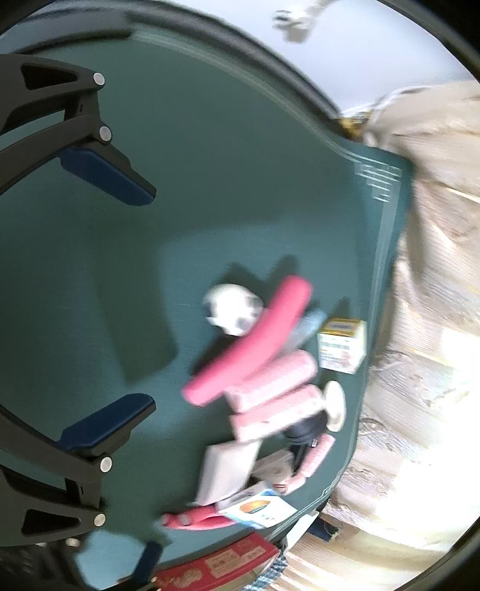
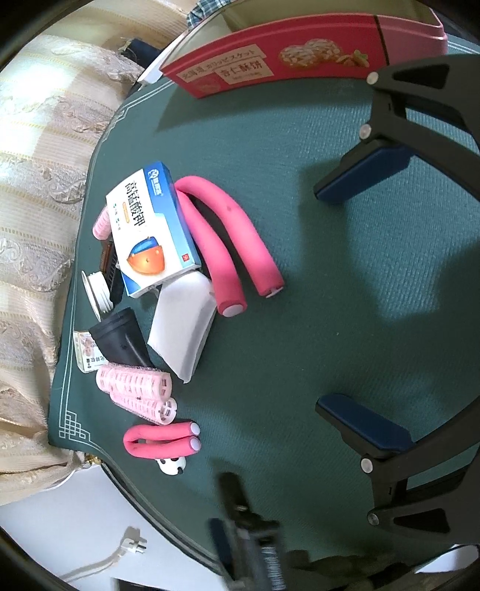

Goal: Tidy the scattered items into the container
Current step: 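Grasp the white-and-black panda figurine with the left gripper, then grasp the blue-and-white medicine box with the right gripper while the left holds the panda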

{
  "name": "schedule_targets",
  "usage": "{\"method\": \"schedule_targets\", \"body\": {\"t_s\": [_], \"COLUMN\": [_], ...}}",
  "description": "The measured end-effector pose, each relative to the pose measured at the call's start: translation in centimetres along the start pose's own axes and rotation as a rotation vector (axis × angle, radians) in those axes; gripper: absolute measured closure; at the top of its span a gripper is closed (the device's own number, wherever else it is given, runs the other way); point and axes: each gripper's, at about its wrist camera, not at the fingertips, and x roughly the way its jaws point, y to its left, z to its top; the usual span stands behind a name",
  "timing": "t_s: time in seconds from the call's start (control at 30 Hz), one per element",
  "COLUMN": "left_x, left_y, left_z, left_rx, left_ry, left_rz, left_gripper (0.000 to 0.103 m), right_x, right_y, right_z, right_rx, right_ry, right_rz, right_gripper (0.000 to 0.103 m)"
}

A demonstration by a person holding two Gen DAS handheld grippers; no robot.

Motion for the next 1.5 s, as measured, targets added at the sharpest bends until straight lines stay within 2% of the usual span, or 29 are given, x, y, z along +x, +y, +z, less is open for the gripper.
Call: {"method": "schedule_targets", "body": {"t_s": [0.1,0.37,0.5,0.57,0.6,0.63,0.7,0.73,0.83,0.9,1.03,1.17,1.23,1.27,1.3,1.43,1.5], "left_x": [1.0,3.5,4.5,5.0,5.1,5.1,4.9,4.8,4.4,3.8,2.4,1.1,0.6,0.4,0.3,-0.5,-0.6], "left_y": [-0.2,1.0,0.8,0.5,0.3,0.4,1.0,1.5,2.6,2.4,1.5,0.7,0.7,0.8,0.7,0.2,0.6], "left_z": [1.7,3.5,4.5,4.9,5.0,5.2,5.4,5.3,4.4,3.6,3.0,2.6,2.5,2.5,2.6,2.4,2.4], "left_rx": [0.033,0.010,0.022,0.035,0.038,0.037,0.011,-0.014,-0.074,-0.065,-0.034,-0.029,-0.059,-0.067,-0.067,-0.040,-0.049], "left_ry": [-0.002,0.041,0.055,0.049,0.044,0.034,0.018,0.007,-0.027,-0.047,-0.089,-0.101,-0.094,-0.097,-0.104,-0.143,-0.144], "left_rz": [0.047,0.001,-0.064,-0.065,-0.062,-0.061,-0.070,-0.093,-0.160,-0.173,-0.258,-0.404,-0.512,-0.535,-0.530,-0.409,-0.420], "left_gripper": [0.000,0.002,0.020,0.023,0.030,0.044,0.064,0.069,0.069,0.069,0.069,0.069,0.069,0.069,0.069,0.069,0.069], "right_x": [-0.1,-0.1,0.0,0.0,0.0,0.0,0.0,0.0,0.1,0.1,0.1,0.1,0.0,0.3,0.4,-0.1,-0.5], "right_y": [0.0,0.1,0.1,0.0,0.1,0.1,0.0,0.0,0.0,0.1,0.1,-0.2,-1.2,-1.7,-2.5,-4.9,-5.4], "right_z": [-0.2,-0.2,-0.2,-0.2,-0.2,-0.2,-0.2,-0.2,-0.1,-0.1,-0.1,-0.1,0.4,1.0,1.5,4.2,5.5], "right_rx": [0.001,0.000,-0.001,-0.001,-0.001,-0.001,-0.001,0.000,0.000,0.002,0.005,0.024,0.067,0.089,0.133,0.258,0.282], "right_ry": [-0.002,-0.005,-0.004,-0.005,-0.005,-0.005,-0.005,-0.005,-0.006,-0.006,-0.007,-0.011,-0.017,-0.018,-0.021,-0.072,-0.104], "right_rz": [0.000,-0.003,-0.002,-0.001,-0.001,-0.002,-0.002,-0.002,-0.004,-0.006,-0.002,0.017,0.039,0.047,0.063,0.114,0.116], "right_gripper": [0.000,0.000,0.000,0.000,0.000,0.000,0.000,0.000,0.000,0.000,0.000,0.000,0.000,0.000,0.000,0.000,0.000]}}
